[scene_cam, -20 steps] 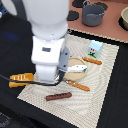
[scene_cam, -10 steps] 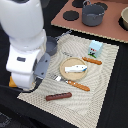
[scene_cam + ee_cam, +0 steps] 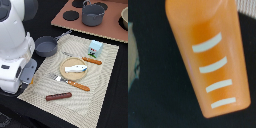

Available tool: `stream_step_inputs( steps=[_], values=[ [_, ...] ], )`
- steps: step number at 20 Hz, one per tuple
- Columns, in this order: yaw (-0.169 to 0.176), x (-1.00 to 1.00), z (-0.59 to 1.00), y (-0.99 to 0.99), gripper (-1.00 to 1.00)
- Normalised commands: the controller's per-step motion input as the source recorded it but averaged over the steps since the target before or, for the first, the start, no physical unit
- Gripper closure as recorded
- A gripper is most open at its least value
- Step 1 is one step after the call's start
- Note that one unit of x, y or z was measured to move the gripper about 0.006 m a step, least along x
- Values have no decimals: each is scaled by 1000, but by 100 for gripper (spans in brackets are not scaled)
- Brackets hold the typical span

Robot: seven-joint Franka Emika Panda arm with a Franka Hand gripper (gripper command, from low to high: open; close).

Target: Interact with the objects in diverse but meaningful ways.

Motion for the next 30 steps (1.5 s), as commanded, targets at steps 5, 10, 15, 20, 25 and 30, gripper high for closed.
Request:
stream_step_inputs(
  steps=[5,10,15,20,25,30],
  values=[
    [78,-458,-442,-15,-100],
    [114,-279,-355,-115,100],
    [90,-186,-240,-109,100],
    [63,-25,-54,-63,100],
    [45,0,120,4,100],
    [9,134,978,269,100]
  ],
)
